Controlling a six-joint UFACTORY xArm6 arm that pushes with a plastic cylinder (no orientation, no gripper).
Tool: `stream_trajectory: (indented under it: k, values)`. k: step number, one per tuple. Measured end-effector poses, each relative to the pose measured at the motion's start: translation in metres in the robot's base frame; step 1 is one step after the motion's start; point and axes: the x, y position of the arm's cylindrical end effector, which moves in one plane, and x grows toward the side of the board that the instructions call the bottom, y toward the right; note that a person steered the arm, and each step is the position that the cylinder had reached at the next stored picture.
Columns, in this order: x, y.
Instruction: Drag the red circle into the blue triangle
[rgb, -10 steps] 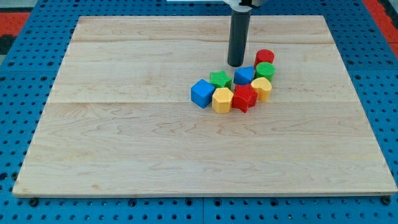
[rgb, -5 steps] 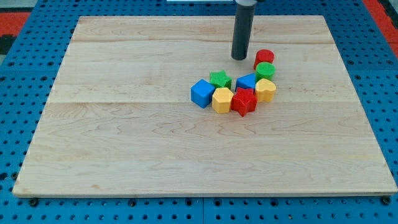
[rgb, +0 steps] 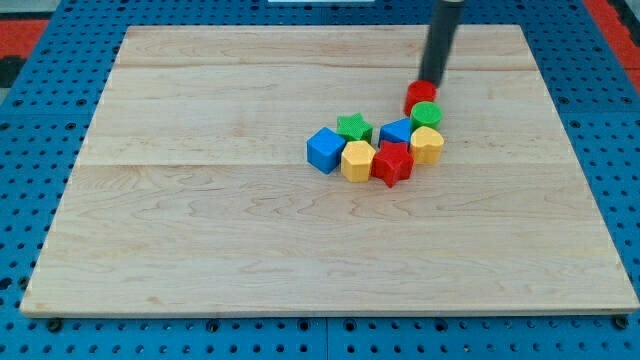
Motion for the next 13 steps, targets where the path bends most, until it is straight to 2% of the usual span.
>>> stream_trajectory:
  k: [1,2,4,6,7,9,10,13]
  values:
    - [0.024,-0.048]
    - [0.023,-0.056]
    - [0.02,0.0]
    - [0.029,-0.05]
    - [0.032,-0.054]
    - [0.006,0.0]
    - [0.012,0.025]
    - [0.044,-0.007]
